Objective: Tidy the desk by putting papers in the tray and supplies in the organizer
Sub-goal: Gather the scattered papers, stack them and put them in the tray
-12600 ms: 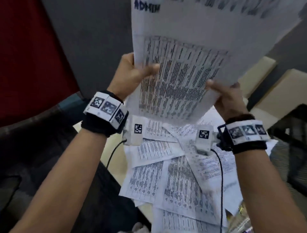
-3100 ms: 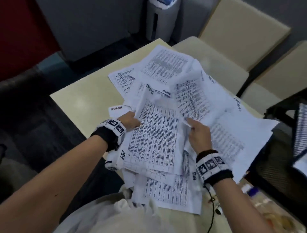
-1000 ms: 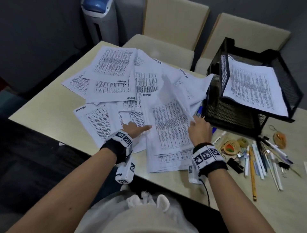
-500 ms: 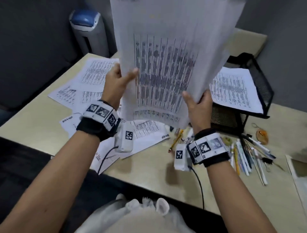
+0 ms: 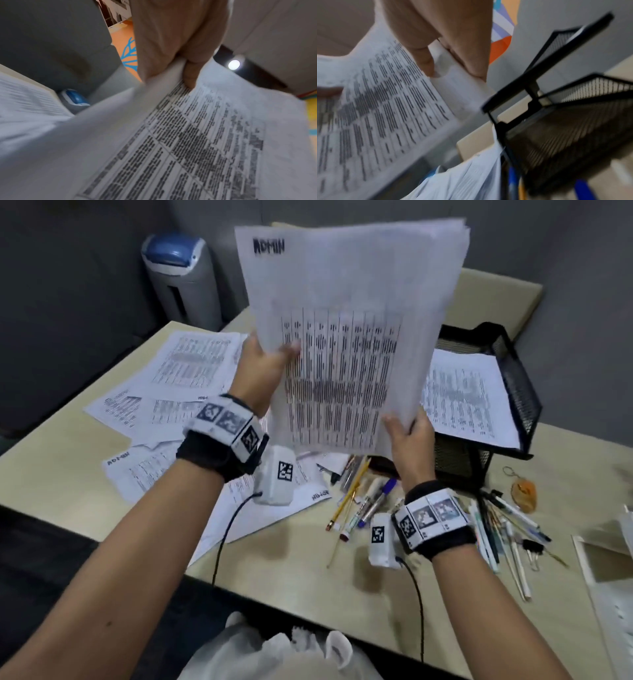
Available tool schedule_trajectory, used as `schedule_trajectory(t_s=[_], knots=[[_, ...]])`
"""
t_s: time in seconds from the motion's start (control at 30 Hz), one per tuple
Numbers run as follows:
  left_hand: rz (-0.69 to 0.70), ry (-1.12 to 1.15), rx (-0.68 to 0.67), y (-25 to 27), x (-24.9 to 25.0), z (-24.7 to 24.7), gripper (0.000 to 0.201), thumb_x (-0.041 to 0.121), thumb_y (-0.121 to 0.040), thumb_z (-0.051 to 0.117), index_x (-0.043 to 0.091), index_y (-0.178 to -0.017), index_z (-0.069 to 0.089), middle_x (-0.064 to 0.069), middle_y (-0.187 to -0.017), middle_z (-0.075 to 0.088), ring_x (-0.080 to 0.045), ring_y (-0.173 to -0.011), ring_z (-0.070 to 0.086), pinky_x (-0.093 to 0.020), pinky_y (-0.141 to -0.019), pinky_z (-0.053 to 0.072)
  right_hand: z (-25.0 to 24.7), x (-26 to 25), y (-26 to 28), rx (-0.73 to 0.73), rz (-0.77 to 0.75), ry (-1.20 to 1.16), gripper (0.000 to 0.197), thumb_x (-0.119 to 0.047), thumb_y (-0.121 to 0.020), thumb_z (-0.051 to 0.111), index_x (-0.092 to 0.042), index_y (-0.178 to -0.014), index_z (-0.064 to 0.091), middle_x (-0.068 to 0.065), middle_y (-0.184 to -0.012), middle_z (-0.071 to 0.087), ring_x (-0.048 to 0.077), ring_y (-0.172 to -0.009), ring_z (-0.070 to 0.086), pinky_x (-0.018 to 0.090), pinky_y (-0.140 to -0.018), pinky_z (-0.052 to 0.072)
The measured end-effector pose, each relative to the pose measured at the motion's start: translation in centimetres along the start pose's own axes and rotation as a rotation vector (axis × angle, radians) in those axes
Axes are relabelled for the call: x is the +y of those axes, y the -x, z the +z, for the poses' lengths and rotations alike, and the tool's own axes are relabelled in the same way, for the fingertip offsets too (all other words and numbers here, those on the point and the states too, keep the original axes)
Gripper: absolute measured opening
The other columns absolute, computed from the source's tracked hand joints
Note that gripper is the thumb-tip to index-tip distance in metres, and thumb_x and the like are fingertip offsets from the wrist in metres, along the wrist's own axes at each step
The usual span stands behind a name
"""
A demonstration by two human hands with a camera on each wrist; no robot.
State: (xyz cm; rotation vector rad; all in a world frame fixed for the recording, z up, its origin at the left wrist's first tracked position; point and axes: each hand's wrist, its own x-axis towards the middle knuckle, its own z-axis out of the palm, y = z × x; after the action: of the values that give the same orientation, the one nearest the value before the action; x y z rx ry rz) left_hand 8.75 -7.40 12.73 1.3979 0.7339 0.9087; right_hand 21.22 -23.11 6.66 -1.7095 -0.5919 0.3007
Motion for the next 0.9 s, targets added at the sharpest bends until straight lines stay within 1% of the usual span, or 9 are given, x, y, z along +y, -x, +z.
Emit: schedule_trajectory(t_s=[0.1, 0.17, 0.23, 0.3, 0.4, 0.53, 0.63, 0.8, 0.9], knots=[[-0.003, 0.050, -0.103, -2.5, 2.3, 5.1, 0.030, 0.005, -0.087, 0.061, 0.000, -0.113, 0.048, -0.002, -0.081, 0.059, 0.000, -0.054, 0.060, -0.018, -0.052, 0.050, -4.2, -0.2, -2.4, 0.146, -0.025, 0.077, 0.026, -0.005, -0.092, 0.048, 0.000, -0.117, 0.053, 0.008, -0.101, 0.056, 0.018, -0.093, 0.052, 0.021, -0.070, 0.045], [-0.092, 0.002, -0.215, -3.5, 2.0, 8.7, 0.049, 0.006, -0.082, 0.066, 0.005, -0.119, 0.033, -0.010, -0.103, 0.059, -0.011, -0.069, 0.065, -0.027, -0.063, 0.055, -7.2, -0.1, -4.5, 0.300, -0.027, 0.133, 0.028, -0.002, -0.090, 0.047, 0.001, -0.116, 0.055, 0.014, -0.106, 0.061, 0.023, -0.096, 0.057, 0.023, -0.077, 0.041], [-0.104, -0.256, -0.300, -3.3, 0.4, 12.0, 0.068, 0.003, -0.080, 0.065, 0.009, -0.130, 0.019, -0.015, -0.115, 0.056, -0.026, -0.088, 0.063, -0.038, -0.080, 0.055, -9.8, 0.4, -6.6, 0.390, 0.004, 0.213, 0.033, 0.002, -0.087, 0.044, 0.001, -0.119, 0.053, 0.020, -0.117, 0.061, 0.030, -0.106, 0.058, 0.027, -0.082, 0.042], [-0.021, -0.453, -0.360, -2.6, -1.5, 15.0, 0.077, -0.004, -0.080, 0.055, 0.009, -0.141, 0.010, -0.011, -0.093, 0.055, -0.027, -0.079, 0.056, -0.032, -0.068, 0.052, -12.0, 1.0, -8.5, 0.388, 0.121, 0.283, 0.042, 0.002, -0.087, 0.040, -0.002, -0.129, 0.045, 0.017, -0.131, 0.053, 0.030, -0.117, 0.052, 0.032, -0.095, 0.041], [0.086, -0.650, -0.416, -2.0, -3.6, 18.4, 0.067, -0.012, -0.080, 0.046, 0.008, -0.139, 0.020, -0.004, -0.075, 0.043, -0.020, -0.063, 0.045, -0.026, -0.051, 0.036, -14.0, 2.0, -10.7, 0.316, 0.246, 0.440, 0.045, 0.002, -0.087, 0.039, -0.003, -0.132, 0.038, 0.018, -0.133, 0.051, 0.034, -0.120, 0.050, 0.036, -0.099, 0.040], [0.044, -1.004, -0.515, -2.2, -5.3, 20.7, 0.040, -0.006, -0.088, 0.045, -0.001, -0.127, 0.041, -0.020, -0.126, 0.042, -0.034, -0.106, 0.052, -0.035, -0.083, 0.042, -14.9, 3.4, -12.8, 0.198, 0.201, 0.622, 0.043, 0.006, -0.086, 0.045, 0.003, -0.128, 0.040, 0.022, -0.131, 0.051, 0.035, -0.121, 0.049, 0.038, -0.100, 0.039], [0.052, -1.216, -0.602, -1.6, -6.1, 21.1, 0.030, -0.006, -0.089, 0.042, -0.005, -0.119, 0.049, -0.022, -0.135, 0.033, -0.037, -0.118, 0.045, -0.037, -0.097, 0.041, -14.7, 4.5, -13.4, 0.127, 0.170, 0.774, 0.044, 0.010, -0.081, 0.051, 0.005, -0.124, 0.041, 0.027, -0.129, 0.049, 0.038, -0.120, 0.047, 0.039, -0.102, 0.039], [0.395, -1.368, -0.415, -1.8, -5.8, 18.3, 0.032, 0.008, -0.087, 0.052, 0.003, -0.118, 0.050, -0.014, -0.137, 0.033, -0.032, -0.128, 0.031, -0.036, -0.097, 0.034, -11.9, 3.9, -12.9, 0.227, 0.057, 0.935, 0.058, 0.008, -0.077, 0.054, -0.002, -0.131, 0.036, 0.022, -0.139, 0.032, 0.040, -0.128, 0.032, 0.046, -0.105, 0.030], [0.363, -1.302, -0.288, -3.9, -5.4, 13.6, 0.040, 0.023, -0.086, 0.055, 0.008, -0.122, 0.046, -0.011, -0.138, 0.033, -0.032, -0.126, 0.032, -0.038, -0.096, 0.033, -7.8, 1.1, -12.1, 0.314, -0.153, 0.748, 0.050, 0.003, -0.078, 0.049, -0.003, -0.127, 0.042, 0.019, -0.136, 0.036, 0.035, -0.130, 0.031, 0.040, -0.103, 0.027]])
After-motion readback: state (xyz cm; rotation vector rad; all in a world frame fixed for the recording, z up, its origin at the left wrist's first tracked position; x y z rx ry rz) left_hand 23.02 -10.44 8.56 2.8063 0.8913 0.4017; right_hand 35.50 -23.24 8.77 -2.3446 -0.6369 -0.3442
